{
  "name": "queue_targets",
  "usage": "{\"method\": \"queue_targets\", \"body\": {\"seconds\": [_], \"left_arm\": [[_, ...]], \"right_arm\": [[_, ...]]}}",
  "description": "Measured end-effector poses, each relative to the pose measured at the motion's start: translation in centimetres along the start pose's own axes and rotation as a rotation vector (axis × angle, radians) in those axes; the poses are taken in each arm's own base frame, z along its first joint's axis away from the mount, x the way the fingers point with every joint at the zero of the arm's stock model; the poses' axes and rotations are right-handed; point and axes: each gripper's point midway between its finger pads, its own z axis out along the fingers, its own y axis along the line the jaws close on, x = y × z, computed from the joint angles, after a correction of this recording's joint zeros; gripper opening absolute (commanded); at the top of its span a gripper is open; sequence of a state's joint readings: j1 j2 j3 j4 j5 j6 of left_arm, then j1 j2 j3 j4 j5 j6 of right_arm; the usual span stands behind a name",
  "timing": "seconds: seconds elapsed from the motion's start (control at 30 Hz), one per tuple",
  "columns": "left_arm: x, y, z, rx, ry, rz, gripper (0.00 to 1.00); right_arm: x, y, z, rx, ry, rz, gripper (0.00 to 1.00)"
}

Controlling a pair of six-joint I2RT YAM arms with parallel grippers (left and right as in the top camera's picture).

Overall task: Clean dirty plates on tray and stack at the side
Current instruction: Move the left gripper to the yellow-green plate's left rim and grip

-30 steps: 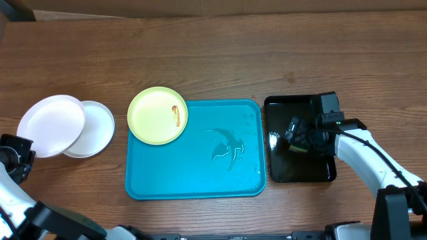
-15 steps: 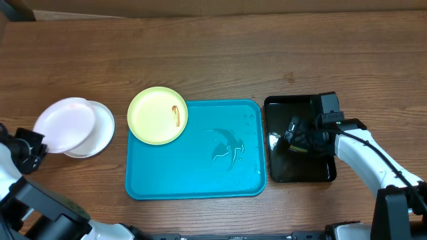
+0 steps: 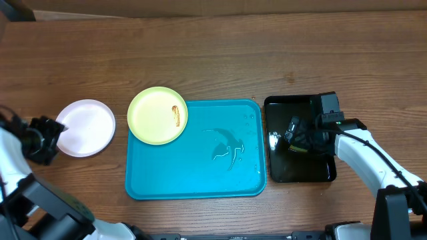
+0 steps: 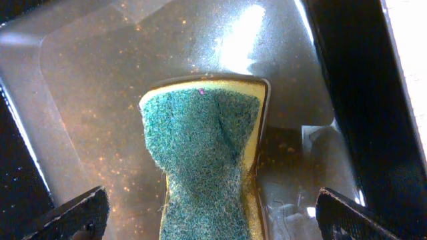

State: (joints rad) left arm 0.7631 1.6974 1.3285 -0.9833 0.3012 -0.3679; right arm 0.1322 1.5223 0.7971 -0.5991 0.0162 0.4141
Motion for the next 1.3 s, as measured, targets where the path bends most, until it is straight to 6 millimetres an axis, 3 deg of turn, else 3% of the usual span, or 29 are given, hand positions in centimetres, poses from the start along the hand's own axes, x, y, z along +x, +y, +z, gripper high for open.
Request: {"method": "queue_targets", "body": {"seconds": [0.1, 0.17, 0.4, 0.53, 0.9, 1.07, 1.3], "left_arm": [[2.5, -3.9, -0.9, 0.030, 0.008, 0.139, 0.72], [5.4, -6.9, -1.7, 0.025, 0.008, 0.280, 0.72], [11.0, -10.5, -0.5, -0.090, 0.037, 0.580, 0.61], [12.2, -10.7, 1.5, -0.145, 0.078, 0.656, 0.59], [11.6, -9.2, 9.0, -0.236, 0.191, 0.720, 0.52], [11.6, -9.0, 10.5, -0.241, 0.211, 0.726, 0.51], [12.7, -9.9, 10.8, -0.173, 0.249, 0.762, 0.50]], "right_arm": [[0.0, 0.0, 0.0, 0.000, 0.000, 0.000, 1.00], [0.0, 0.0, 0.0, -0.001, 0.000, 0.000, 1.00], [0.0, 0.0, 0.0, 0.000, 0.000, 0.000, 1.00], [0.0, 0.0, 0.0, 0.000, -0.001, 0.001, 1.00], [0.0, 0.0, 0.0, -0.001, 0.000, 0.000, 1.00], [0.0, 0.0, 0.0, 0.000, 0.000, 0.000, 1.00], [0.0, 0.0, 0.0, 0.000, 0.000, 0.000, 1.00]]}}
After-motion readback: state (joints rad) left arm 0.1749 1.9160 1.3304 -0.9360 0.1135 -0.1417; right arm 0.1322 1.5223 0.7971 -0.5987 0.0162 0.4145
